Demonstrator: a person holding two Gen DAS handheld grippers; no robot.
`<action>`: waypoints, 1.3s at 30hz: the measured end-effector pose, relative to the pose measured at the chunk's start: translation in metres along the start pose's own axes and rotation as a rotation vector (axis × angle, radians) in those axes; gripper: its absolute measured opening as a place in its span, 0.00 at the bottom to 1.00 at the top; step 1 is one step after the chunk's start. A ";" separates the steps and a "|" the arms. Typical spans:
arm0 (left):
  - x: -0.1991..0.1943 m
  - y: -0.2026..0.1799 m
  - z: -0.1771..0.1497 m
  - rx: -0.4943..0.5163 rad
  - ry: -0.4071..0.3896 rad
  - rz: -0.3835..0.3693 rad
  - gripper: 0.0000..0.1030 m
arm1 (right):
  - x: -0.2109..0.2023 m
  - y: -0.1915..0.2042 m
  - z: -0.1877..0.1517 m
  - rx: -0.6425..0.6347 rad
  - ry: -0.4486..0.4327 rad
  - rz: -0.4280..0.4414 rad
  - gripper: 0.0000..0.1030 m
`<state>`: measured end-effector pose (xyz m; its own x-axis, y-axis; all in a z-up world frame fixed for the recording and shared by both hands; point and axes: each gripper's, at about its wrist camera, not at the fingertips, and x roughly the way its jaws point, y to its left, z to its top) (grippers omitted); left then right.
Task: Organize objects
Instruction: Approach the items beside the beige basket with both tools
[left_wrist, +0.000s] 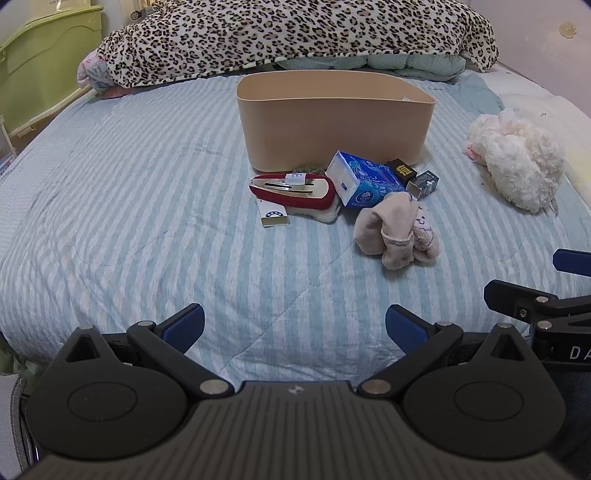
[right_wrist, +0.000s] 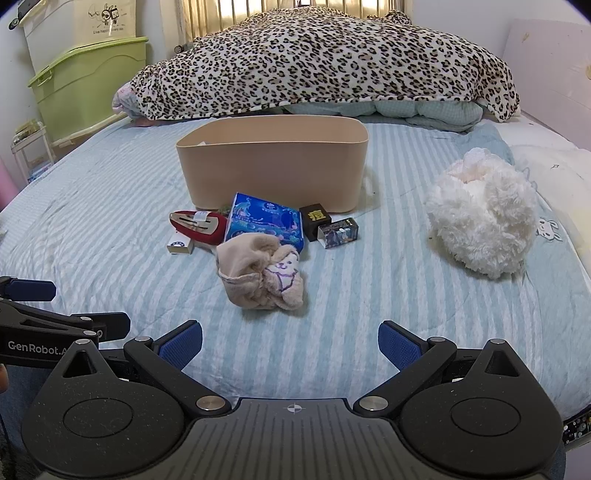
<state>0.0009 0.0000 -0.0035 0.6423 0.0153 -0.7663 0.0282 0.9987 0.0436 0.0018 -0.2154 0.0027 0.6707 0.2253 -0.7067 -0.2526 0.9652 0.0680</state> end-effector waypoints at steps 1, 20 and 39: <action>0.000 0.000 0.000 0.000 0.000 0.000 1.00 | 0.000 0.000 0.000 0.000 0.000 0.000 1.00; 0.001 -0.002 -0.001 0.004 0.003 -0.003 1.00 | 0.004 0.001 0.000 -0.001 0.013 -0.003 1.00; 0.011 0.009 0.004 -0.013 0.005 -0.020 1.00 | 0.017 0.003 0.005 -0.021 0.028 0.007 1.00</action>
<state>0.0119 0.0086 -0.0090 0.6377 -0.0043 -0.7703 0.0309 0.9993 0.0200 0.0158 -0.2078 -0.0061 0.6491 0.2280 -0.7258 -0.2722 0.9605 0.0583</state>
